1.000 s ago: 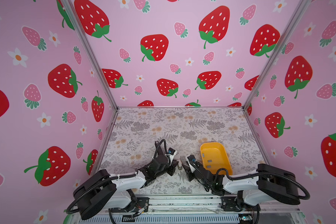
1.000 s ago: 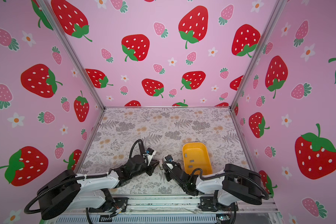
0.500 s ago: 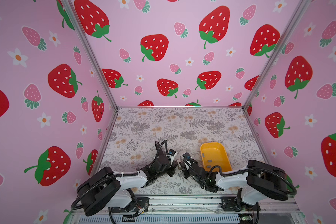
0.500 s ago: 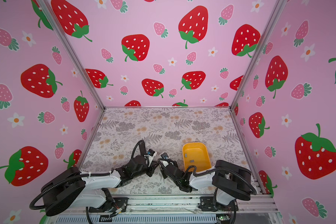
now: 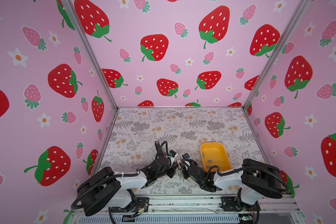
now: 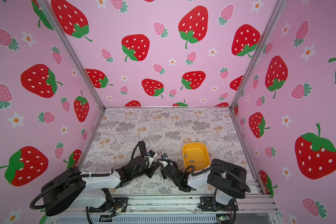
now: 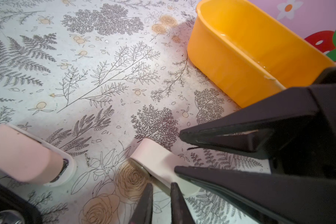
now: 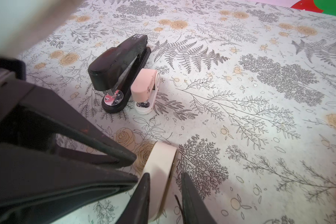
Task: Load the staples into the stapler
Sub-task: 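Press the beige stapler's top down between both grippers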
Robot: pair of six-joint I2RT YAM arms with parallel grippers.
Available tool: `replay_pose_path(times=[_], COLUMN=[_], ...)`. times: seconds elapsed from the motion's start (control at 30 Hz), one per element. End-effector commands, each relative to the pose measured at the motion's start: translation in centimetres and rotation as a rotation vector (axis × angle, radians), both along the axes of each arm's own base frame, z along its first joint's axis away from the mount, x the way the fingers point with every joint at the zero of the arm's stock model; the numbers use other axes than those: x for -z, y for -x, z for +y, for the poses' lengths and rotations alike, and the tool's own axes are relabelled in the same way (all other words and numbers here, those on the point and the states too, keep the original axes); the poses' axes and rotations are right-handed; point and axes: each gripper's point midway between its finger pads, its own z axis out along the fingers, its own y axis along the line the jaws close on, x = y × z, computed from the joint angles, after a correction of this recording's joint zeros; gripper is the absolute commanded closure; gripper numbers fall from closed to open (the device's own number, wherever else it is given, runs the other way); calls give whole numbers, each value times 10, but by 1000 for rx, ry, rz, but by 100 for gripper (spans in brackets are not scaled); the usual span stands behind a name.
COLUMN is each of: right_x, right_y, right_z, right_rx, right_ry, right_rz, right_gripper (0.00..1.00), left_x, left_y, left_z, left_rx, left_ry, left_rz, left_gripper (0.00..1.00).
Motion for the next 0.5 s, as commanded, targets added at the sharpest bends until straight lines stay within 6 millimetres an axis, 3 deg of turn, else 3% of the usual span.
replay_pose_path(times=[0.0, 0.47], right_x=[7, 25], right_y=[0, 4], right_z=[0, -3], right_rx=[6, 7], right_ry=[12, 24], right_rz=[17, 58], right_gripper=[71, 73], left_x=[2, 9], left_y=[2, 4], left_z=[-1, -3], left_rx=[14, 23], left_ry=[1, -17], left_rz=[-13, -4], left_gripper=[80, 81])
